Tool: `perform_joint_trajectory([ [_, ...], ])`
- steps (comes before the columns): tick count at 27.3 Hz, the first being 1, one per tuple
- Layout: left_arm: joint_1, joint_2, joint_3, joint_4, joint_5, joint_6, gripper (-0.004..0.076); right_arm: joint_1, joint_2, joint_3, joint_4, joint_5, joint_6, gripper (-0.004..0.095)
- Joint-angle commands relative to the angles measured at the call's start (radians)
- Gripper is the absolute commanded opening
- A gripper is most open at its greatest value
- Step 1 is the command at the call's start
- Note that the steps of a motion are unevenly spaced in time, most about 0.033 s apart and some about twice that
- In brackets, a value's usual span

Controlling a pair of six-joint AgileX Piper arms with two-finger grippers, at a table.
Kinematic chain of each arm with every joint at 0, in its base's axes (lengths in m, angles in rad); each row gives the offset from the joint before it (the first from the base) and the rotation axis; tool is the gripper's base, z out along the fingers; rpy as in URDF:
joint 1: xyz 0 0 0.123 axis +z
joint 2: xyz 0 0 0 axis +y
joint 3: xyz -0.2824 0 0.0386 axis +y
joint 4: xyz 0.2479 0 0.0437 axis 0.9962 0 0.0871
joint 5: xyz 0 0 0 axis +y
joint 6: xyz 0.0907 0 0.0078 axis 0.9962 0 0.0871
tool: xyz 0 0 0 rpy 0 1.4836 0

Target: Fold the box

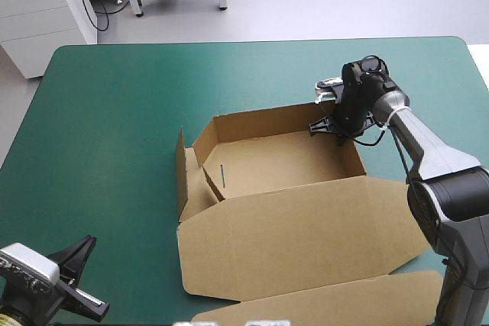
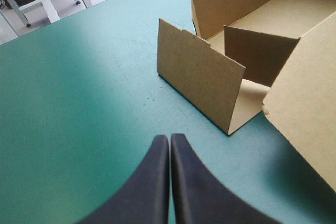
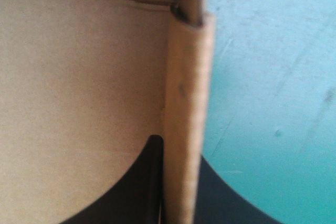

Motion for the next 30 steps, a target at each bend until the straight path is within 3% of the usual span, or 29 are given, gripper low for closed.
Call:
perform_joint_trajectory([
  [1,-0.001,0.017,-0.022,-0.022,-0.071,-0.009,-0.0008,-0.003,-0.061,-0.024,-0.022,0.026,-0.006,-0.0015],
  [4,-0.001,0.017,-0.022,-0.022,-0.06,-0.004,0.0007,-0.003,-0.061,-0.025,-0.015,0.026,-0.006,-0.0015],
  [6,-0.001,0.017,-0.022,-0.018,-0.043,-0.001,0.0061,-0.003,-0.079,-0.025,-0.015,0.026,-0.006,-0.0015],
  [15,-0.001,0.017,-0.022,-0.022,-0.048,0.034,0.051,-0.003,-0.245,-0.067,-0.082,0.026,-0.006,-0.0015],
  [17,-0.001,0.019,-0.022,-0.022,-0.064,-0.004,0.0518,-0.003,-0.28,-0.075,-0.1,0.026,0.001,-0.0019],
  [22,-0.001,0.075,-0.022,-0.02,-0.095,-0.035,0.0444,-0.027,-0.365,-0.099,-0.093,0.026,0.001,-0.002],
  [30,-0.001,0.314,-0.058,-0.021,-0.258,-0.107,0.0424,-0.066,-0.471,-0.11,-0.095,0.026,-0.006,-0.002],
])
